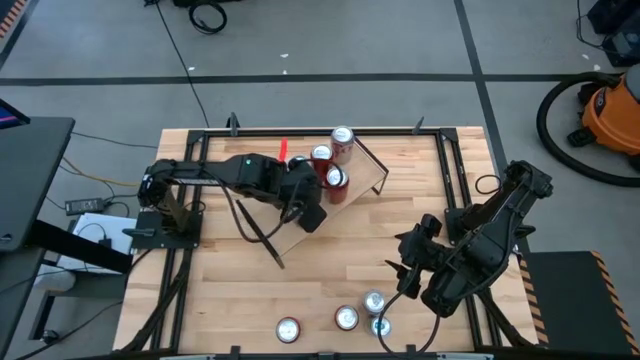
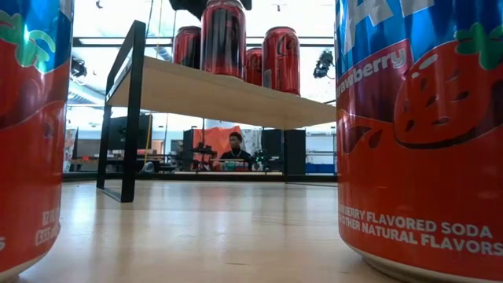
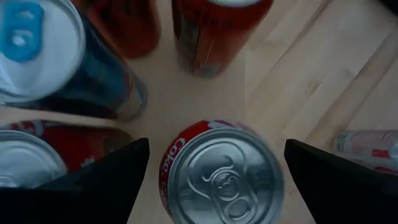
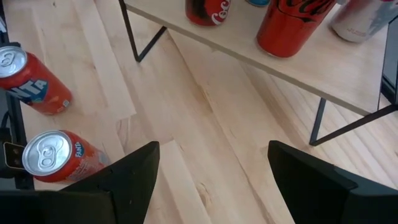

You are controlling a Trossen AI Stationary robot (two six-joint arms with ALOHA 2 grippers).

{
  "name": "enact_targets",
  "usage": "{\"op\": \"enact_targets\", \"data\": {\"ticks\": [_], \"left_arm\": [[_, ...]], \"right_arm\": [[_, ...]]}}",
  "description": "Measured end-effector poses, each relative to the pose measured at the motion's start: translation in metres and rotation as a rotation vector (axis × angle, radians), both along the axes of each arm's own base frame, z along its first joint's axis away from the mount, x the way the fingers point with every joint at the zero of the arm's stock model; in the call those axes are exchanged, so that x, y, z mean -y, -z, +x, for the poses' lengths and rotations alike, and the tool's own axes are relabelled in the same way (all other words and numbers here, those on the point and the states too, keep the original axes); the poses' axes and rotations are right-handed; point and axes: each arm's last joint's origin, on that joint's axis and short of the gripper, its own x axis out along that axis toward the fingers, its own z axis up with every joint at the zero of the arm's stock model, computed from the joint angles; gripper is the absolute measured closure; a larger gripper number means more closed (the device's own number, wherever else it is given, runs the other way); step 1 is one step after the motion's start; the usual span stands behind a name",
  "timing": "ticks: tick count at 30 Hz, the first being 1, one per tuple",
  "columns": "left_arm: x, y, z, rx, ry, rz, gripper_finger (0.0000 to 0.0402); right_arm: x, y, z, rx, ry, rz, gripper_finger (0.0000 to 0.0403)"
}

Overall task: Place canned beverage on shelf
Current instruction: Put the red-white soda can on the shelf aligned with the other red-white soda can, then put the blue soda can on the shelf aligned with the other blue soda can

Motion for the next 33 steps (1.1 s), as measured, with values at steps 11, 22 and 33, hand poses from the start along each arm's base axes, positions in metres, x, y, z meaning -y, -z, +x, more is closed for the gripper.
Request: {"op": "enact_targets", "data": {"ticks": [11,22,33], "left_arm": [[0.005,-0.053,-0.009,0.202,-0.009,0.152,0.0017],[0.043,-0.073,-0.013,0.327,0.16,0.233,0.0017],[0.107,-0.066,-0.011,0.442,0.411,0.234,0.0017]], "right_arm": [[0.001,0.0,0.002,-0.006,-0.009,-0.002,0.0092],[0.003,0.0,0.005,-0.035,-0.026,0.006,0.0092],[-0.012,0.004,0.013,-0.156,-0.305,0.167,0.0111]]}}
